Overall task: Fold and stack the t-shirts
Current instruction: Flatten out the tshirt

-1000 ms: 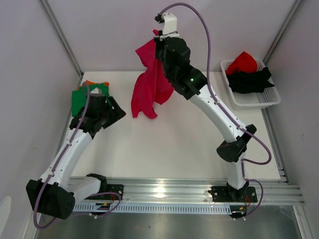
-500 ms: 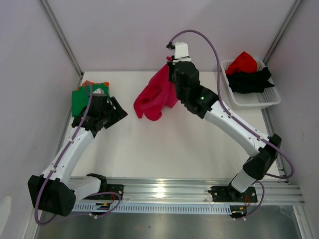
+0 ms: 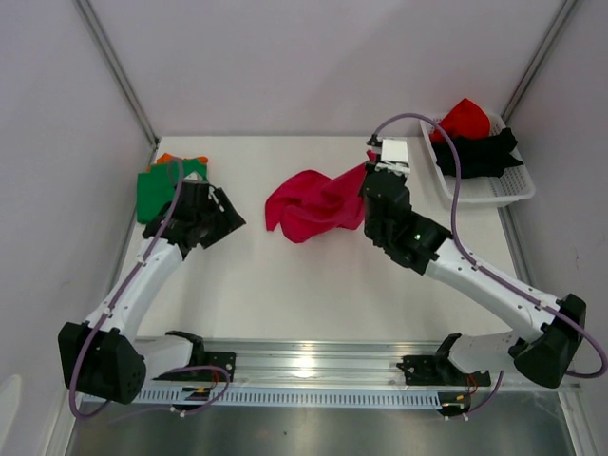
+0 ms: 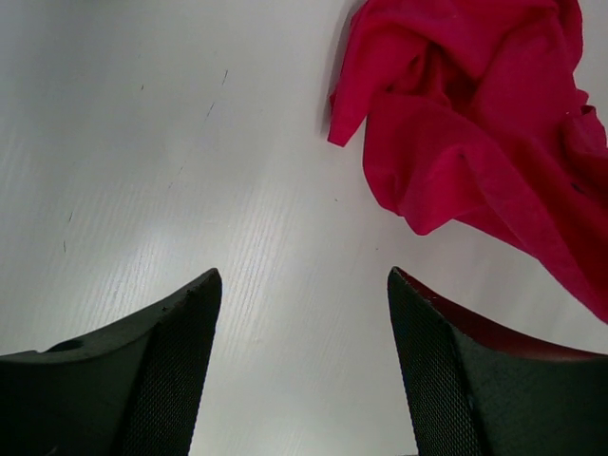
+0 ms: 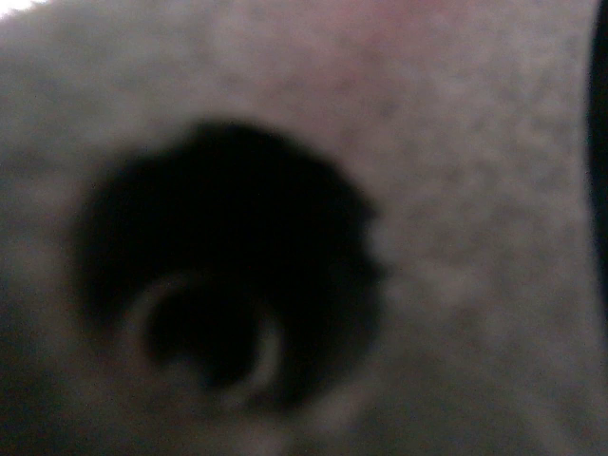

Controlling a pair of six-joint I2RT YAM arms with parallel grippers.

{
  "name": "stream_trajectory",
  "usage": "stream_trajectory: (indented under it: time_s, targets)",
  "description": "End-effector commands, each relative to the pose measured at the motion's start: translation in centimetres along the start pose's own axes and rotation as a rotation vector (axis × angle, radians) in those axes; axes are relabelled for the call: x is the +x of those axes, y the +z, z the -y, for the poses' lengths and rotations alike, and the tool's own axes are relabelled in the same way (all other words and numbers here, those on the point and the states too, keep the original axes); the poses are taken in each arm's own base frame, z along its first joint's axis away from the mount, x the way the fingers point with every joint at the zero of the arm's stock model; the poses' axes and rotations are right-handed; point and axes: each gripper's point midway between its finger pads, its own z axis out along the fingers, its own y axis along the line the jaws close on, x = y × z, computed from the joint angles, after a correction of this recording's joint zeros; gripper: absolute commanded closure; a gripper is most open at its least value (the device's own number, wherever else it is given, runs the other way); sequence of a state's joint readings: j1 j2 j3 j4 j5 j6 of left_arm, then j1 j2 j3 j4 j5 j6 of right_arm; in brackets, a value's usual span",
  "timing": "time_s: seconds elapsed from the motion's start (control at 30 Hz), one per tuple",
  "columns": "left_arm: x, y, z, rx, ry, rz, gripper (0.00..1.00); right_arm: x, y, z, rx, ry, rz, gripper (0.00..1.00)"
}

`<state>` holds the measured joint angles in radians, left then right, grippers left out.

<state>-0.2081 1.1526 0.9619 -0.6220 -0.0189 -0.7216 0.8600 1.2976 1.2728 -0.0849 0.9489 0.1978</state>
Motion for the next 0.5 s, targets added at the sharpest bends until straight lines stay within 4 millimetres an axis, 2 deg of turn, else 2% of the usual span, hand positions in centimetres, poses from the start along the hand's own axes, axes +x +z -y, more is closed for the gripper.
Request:
stream_trajectory:
  time_s: [0.0, 0.07, 0.13, 0.2, 0.23, 0.27, 0.3, 0.37, 0.4, 0.43, 0.47]
  targets:
    - [0.6, 0.8, 0.3, 0.013, 0.029, -0.019, 0.27, 0.8, -1.4, 2.8, 0.103, 0.125, 0.016, 1.00]
    - [1.4, 1.9, -0.1, -0.012, 0.034, -0.052, 0.27, 2.4, -2.2, 3.4, 0.117, 0.145, -0.013, 1.00]
    - [2.1, 2.8, -0.3, -0.027, 0.036, -0.080, 0.27, 4.7, -2.9, 4.9, 0.179, 0.115, -0.033, 1.00]
    - [3.4, 4.3, -0.7, -0.057, 0.043, -0.127, 0.28, 6.3, -3.7, 5.1, 0.193, 0.127, -0.038, 1.00]
    - [3.8, 4.7, -0.8, -0.067, 0.045, -0.142, 0.29, 7.7, -4.2, 6.3, 0.231, 0.089, -0.052, 1.00]
    - [4.3, 4.9, 0.0, -0.046, 0.050, -0.172, 0.29, 8.4, -4.5, 6.4, 0.243, 0.150, -0.054, 1.00]
    - [4.9, 5.5, -0.2, -0.066, 0.052, -0.200, 0.29, 9.1, -4.7, 6.9, 0.258, 0.162, -0.061, 1.00]
    - [5.3, 5.8, 0.4, -0.067, 0.071, -0.217, 0.30, 11.2, -5.7, 8.9, 0.311, 0.118, -0.099, 1.00]
    - [5.7, 6.1, 0.2, -0.084, 0.077, -0.228, 0.30, 11.9, -6.0, 9.0, 0.330, 0.226, -0.093, 1.00]
    - [5.4, 6.2, 0.6, -0.081, 0.081, -0.223, 0.30, 13.2, -6.9, 10.7, 0.367, 0.168, -0.120, 1.00]
    - [5.7, 6.2, 0.8, -0.077, 0.090, -0.230, 0.30, 13.9, -7.3, 11.2, 0.381, 0.178, -0.130, 1.00]
